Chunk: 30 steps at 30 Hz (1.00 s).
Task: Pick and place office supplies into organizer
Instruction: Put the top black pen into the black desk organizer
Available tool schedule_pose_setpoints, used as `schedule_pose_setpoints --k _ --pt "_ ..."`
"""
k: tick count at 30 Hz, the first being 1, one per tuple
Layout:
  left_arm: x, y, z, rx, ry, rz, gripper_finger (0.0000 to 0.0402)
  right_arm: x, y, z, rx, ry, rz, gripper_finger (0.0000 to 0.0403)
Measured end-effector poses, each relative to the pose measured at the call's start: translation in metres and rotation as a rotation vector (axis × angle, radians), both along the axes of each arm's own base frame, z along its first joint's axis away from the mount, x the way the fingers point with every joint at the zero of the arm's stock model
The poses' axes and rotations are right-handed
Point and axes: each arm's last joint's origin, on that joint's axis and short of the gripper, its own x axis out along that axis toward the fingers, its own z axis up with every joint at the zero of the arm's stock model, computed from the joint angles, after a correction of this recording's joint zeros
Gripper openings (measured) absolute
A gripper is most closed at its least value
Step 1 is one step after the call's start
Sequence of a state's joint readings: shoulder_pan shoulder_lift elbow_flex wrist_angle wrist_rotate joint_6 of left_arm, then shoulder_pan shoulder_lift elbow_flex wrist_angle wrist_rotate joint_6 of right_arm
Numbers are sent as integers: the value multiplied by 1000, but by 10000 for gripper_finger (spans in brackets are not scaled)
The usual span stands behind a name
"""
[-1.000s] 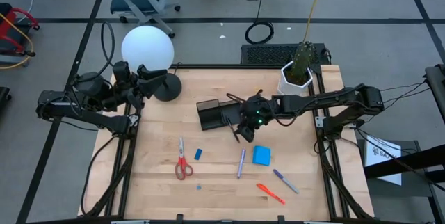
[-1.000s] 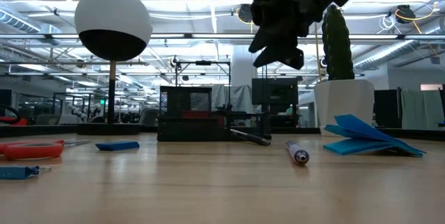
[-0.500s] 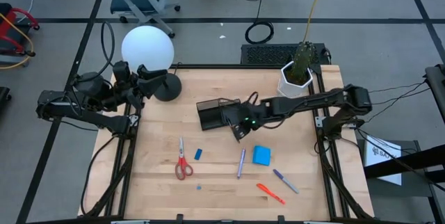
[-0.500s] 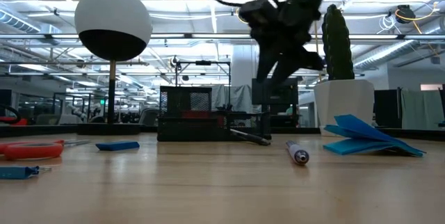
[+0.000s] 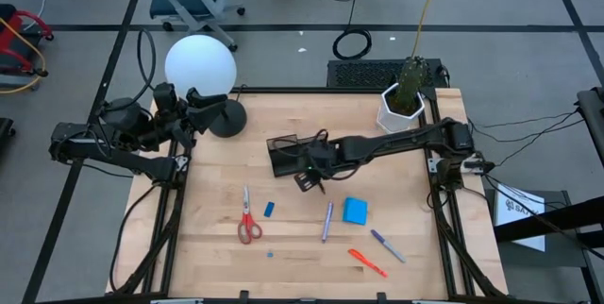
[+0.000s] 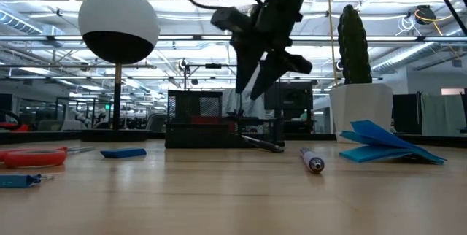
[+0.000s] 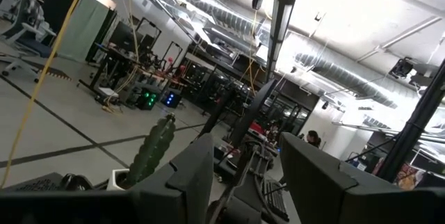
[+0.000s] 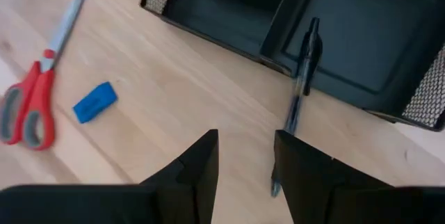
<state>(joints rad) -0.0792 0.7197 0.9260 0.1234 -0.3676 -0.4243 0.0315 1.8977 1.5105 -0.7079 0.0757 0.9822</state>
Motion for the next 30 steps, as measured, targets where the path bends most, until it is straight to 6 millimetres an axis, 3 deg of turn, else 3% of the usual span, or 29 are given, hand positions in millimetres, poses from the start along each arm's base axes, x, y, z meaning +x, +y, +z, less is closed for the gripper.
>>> schedule_pose_setpoints --k 7,17,30 --pt "0 0 0 0 0 0 170 1 0 -17 25 140 -87 130" --pt "0 0 0 -1 0 0 170 1 -7 -18 32 148 -128 130" --pt "0 0 0 0 0 0 170 12 -9 -62 42 239 -93 130"
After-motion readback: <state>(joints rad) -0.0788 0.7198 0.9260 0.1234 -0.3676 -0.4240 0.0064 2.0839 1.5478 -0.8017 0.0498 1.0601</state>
